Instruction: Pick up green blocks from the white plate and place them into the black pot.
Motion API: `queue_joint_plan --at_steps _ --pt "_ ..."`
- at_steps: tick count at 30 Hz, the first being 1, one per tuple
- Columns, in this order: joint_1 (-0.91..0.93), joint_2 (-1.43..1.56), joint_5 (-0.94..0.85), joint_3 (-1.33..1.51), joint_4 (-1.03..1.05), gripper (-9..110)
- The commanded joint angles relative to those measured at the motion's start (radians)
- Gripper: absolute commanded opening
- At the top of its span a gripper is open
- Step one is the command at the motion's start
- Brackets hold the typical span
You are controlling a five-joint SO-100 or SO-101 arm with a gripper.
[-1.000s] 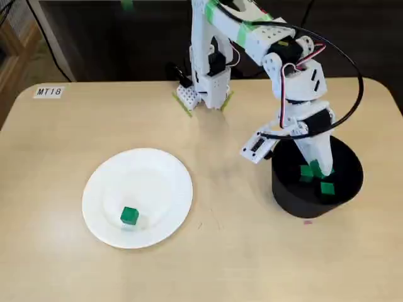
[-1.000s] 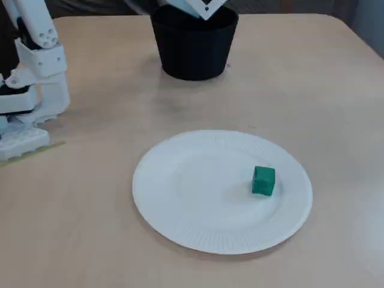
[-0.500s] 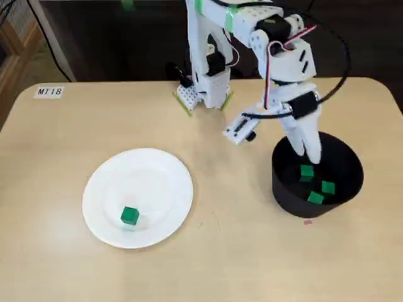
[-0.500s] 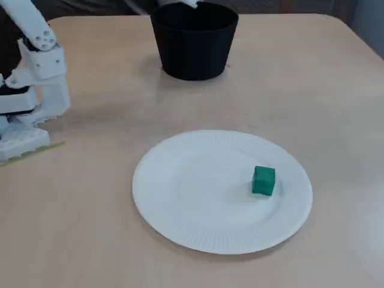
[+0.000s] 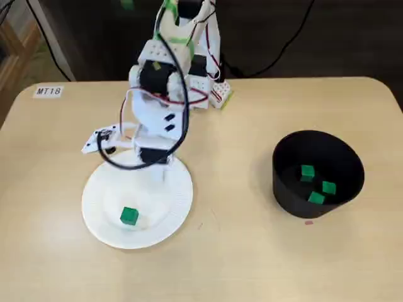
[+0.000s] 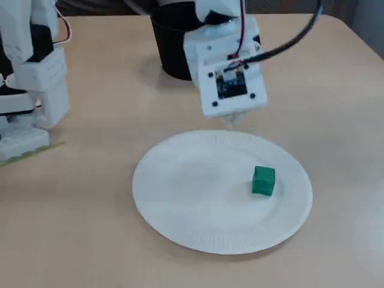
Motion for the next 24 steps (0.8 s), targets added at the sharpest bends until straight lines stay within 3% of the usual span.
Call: queue_joint_plan --at_steps 1,8,10,16,24 --pt "0.057 -0.094 -0.009 -0.178 0.048 -2" --pt "0.075 -0.42 -0.005 -0.66 0.339 -2" --pt "0.071 -0.422 0.005 -0.672 0.341 -1" --pt "0.057 -0.428 -0.02 -0.672 0.345 25" --pt "0.084 -0.486 0.029 -0.672 0.33 35"
